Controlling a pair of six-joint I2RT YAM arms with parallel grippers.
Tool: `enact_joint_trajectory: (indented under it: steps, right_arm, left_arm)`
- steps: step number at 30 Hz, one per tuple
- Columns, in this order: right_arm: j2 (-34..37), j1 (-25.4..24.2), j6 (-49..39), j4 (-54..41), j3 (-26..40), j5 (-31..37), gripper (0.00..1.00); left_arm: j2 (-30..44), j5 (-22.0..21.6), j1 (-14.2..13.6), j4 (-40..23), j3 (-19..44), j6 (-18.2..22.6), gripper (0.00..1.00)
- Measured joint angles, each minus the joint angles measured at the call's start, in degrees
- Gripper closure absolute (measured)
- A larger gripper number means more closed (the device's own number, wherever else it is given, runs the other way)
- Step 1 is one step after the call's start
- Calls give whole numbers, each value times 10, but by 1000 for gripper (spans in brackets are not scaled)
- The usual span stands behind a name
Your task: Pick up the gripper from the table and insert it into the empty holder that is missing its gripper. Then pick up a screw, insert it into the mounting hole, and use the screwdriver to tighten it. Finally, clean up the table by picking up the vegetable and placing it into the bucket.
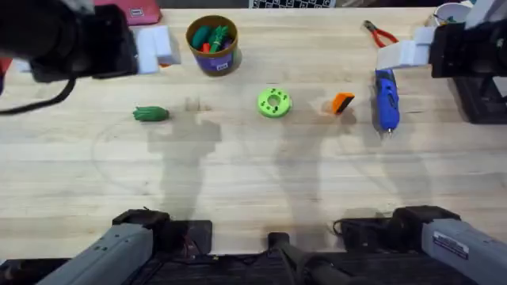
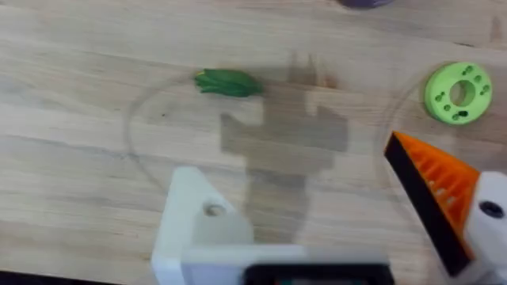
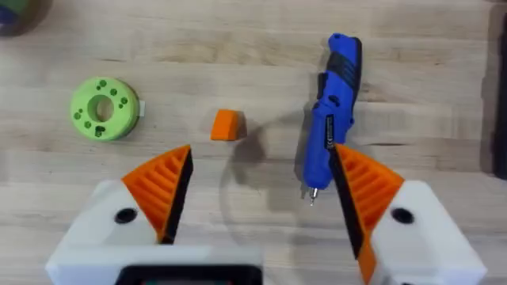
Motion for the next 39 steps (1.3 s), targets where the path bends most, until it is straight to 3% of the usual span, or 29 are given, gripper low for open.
enact_joint_trajectory:
  steps: [7, 20, 33, 36, 39]
  right_arm:
    - [0, 0, 0, -2, 0, 0, 7]
    - [0, 0, 0, -2, 0, 0, 7]
    - [0, 0, 0, -2, 0, 0, 7]
    - [0, 0, 0, -2, 0, 0, 7]
    - [0, 0, 0, -2, 0, 0, 7]
  left_arm:
    - [-27, -32, 0, 7, -5, 2, 15]
    - [-27, -39, 0, 42, -5, 4, 14]
    - [-26, -57, 0, 37, -6, 66, 15]
    - [-30, -61, 0, 86, -27, 80, 15]
    - [-54, -61, 0, 168, -84, 86, 15]
